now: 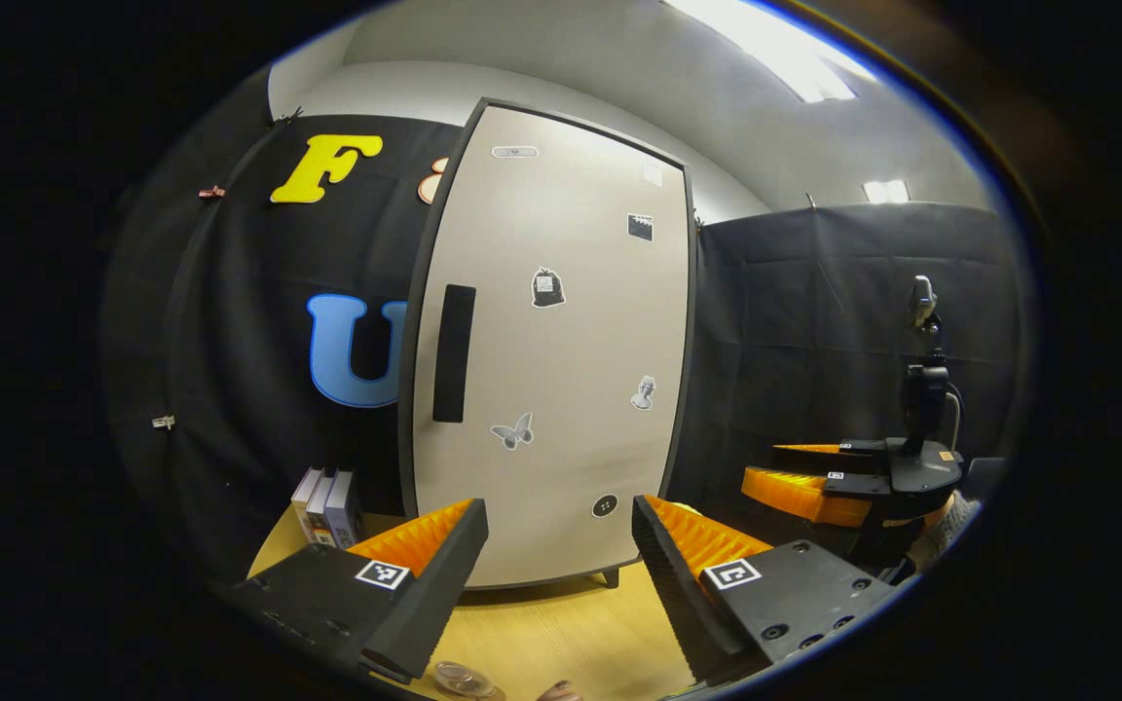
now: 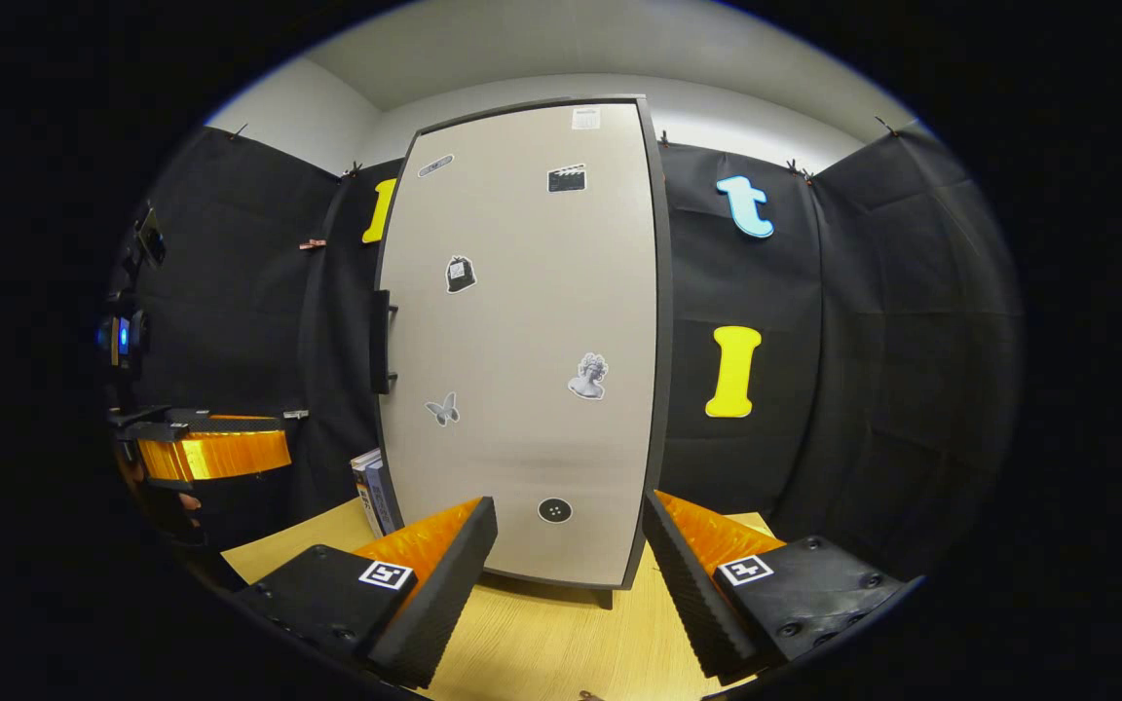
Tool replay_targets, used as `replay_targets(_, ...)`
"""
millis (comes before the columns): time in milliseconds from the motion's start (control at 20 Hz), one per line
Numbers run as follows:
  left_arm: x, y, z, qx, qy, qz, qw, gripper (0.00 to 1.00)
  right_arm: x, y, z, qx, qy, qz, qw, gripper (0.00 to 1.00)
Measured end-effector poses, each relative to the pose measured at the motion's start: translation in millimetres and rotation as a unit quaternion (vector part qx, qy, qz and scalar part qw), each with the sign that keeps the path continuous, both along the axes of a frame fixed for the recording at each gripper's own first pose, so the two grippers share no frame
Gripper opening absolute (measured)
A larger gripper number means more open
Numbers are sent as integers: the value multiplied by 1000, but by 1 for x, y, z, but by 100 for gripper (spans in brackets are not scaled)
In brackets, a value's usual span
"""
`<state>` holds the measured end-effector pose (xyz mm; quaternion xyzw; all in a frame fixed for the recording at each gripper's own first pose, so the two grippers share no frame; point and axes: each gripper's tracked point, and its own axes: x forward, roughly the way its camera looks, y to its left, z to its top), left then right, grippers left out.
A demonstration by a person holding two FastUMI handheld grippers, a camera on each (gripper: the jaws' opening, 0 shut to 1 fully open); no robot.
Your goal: Open the cabinet door with the right hand, grasp the bottle in the cabinet with the left hand and place it on the coaster, then close the cabinet door with the right hand.
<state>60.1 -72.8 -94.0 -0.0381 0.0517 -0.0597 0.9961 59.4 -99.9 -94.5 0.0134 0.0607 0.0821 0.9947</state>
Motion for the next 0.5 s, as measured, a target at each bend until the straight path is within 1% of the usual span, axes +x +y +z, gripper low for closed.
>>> replay_targets(500, -2, -3, -1, 0, 2, -5, 1000, 94, 0, 3, 0, -6, 2, -2, 1000, 97)
